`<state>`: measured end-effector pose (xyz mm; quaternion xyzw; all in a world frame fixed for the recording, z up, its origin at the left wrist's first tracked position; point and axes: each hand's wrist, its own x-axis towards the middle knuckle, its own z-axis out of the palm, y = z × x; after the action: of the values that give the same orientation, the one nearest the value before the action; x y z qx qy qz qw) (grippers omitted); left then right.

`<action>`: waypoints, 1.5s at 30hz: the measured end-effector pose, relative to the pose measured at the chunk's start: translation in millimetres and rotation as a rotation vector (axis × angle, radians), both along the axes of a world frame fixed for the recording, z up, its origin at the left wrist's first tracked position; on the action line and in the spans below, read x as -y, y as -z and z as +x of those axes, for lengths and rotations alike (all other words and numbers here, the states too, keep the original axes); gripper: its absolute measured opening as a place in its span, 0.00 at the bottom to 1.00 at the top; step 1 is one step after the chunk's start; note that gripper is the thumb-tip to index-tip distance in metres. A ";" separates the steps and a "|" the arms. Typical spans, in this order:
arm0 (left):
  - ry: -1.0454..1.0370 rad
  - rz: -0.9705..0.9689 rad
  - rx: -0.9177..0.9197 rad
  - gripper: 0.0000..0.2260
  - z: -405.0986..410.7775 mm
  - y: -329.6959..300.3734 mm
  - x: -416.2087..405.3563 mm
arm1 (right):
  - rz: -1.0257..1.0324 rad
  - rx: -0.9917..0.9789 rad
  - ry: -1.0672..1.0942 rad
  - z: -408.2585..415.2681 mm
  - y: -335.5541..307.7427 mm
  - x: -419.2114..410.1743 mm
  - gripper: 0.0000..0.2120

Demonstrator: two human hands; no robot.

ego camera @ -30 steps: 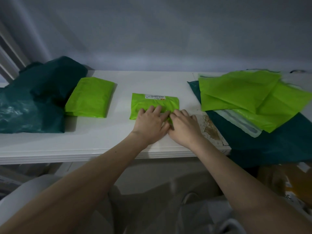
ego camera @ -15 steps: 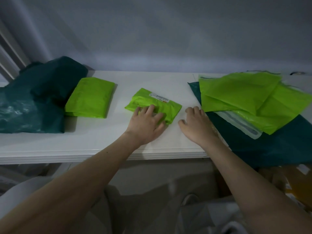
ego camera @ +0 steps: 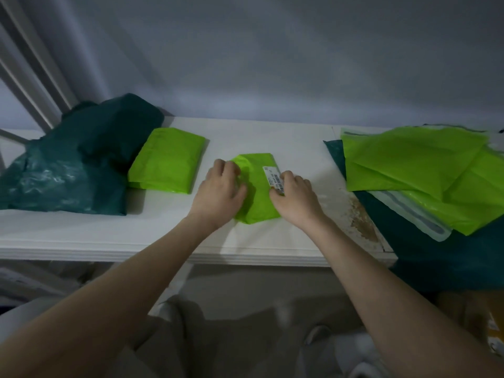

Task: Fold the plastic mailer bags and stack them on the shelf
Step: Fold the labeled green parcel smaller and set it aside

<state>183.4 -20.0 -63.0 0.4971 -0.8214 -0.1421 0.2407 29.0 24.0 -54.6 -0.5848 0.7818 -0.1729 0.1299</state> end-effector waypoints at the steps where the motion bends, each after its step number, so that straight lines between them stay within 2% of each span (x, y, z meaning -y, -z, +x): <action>1: -0.056 0.032 -0.085 0.23 1.9 3.0 4.8 | -0.003 0.036 0.022 2.9 0.6 4.7 0.18; 3: -0.178 0.190 -0.243 0.20 4.4 3.2 13.6 | -0.007 0.104 0.068 6.8 1.8 14.2 0.19; 6: -0.293 0.556 -0.496 0.17 4.0 0.3 23.9 | -0.046 0.269 0.181 9.6 -1.5 24.9 0.21; 9: -0.373 0.745 -0.774 0.17 0.7 -4.6 27.3 | -0.048 0.442 0.299 8.7 -3.6 34.8 0.20; 11: -0.400 0.825 -0.848 0.19 0.6 -5.8 29.1 | -0.039 0.519 0.343 7.6 -0.5 40.5 0.15; 14: -0.397 0.871 -0.869 0.18 1.1 -9.7 30.6 | -0.028 0.595 0.351 10.8 1.2 42.5 0.14; 19: -0.388 0.767 -0.829 0.14 -0.8 -13.5 35.4 | -0.135 0.685 0.318 15.0 -3.7 44.0 0.07; 24: -0.404 0.724 -0.927 0.16 3.6 -19.3 39.7 | -0.256 0.874 0.319 22.8 -11.0 52.3 0.08; 29: -0.437 0.686 -1.098 0.18 17.9 -31.0 50.9 | -0.357 0.959 0.320 37.4 -19.6 64.6 0.08; 31: -0.454 0.623 -1.107 0.16 27.2 -39.9 57.6 | -0.390 0.995 0.316 46.5 -24.9 70.3 0.11; 33: -0.439 0.555 -1.100 0.15 39.3 -48.5 65.4 | -0.398 1.042 0.295 58.3 -28.9 76.7 0.18; 38: -0.418 0.370 -0.963 0.16 79.8 -54.2 88.0 | -0.367 1.093 0.175 94.1 -29.9 93.7 0.21; 42: -0.482 0.249 -0.733 0.15 104.8 -48.9 98.3 | -0.290 1.102 0.095 120.0 -25.1 109.2 0.23; 45: -0.464 0.131 -0.574 0.18 114.0 -46.1 101.2 | -0.261 1.024 0.064 133.8 -16.1 117.1 0.25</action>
<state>297.4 -121.3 -16.9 0.6241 -0.5753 -0.2696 0.4548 162.8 -93.1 -38.5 -0.4126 0.6075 -0.5363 0.4160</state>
